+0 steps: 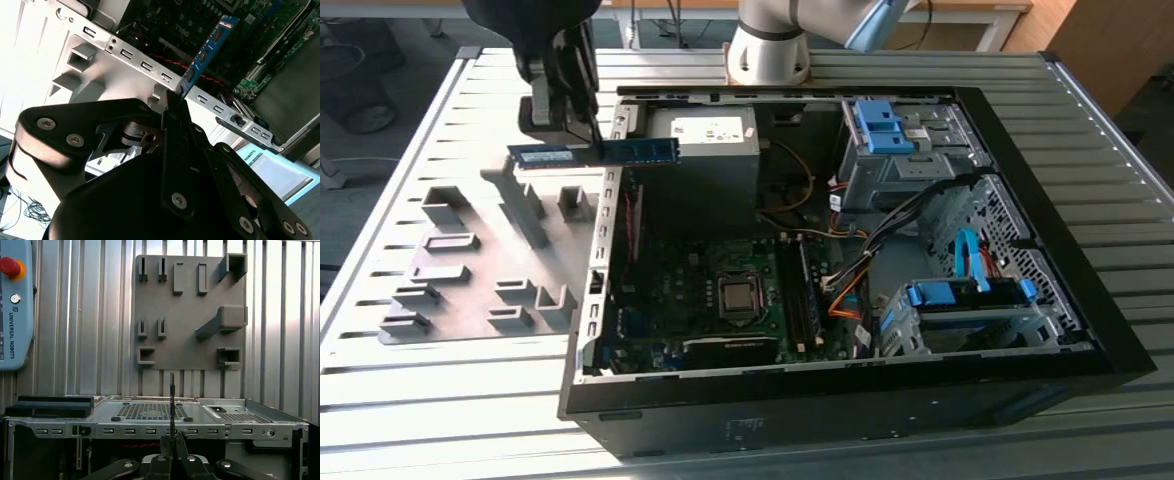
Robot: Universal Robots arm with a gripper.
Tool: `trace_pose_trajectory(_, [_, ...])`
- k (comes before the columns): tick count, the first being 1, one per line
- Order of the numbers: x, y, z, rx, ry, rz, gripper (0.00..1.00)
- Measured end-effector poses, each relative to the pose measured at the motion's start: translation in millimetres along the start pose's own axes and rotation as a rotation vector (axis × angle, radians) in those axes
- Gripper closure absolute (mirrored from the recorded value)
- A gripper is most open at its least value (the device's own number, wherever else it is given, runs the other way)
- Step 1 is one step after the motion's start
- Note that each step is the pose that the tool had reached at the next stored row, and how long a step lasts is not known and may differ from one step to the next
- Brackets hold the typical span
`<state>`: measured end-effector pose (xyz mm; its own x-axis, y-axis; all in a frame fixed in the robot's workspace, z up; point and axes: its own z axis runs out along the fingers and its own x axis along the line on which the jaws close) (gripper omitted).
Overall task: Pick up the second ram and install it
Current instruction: 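Pick up the second ram and move it above second insertion slot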
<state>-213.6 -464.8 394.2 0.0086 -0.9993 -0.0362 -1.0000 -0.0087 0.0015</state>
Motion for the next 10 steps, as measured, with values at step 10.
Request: trace_pose_trajectory(10, [0.0,-6.6,0.0,0.0,0.0,0.0,0.86])
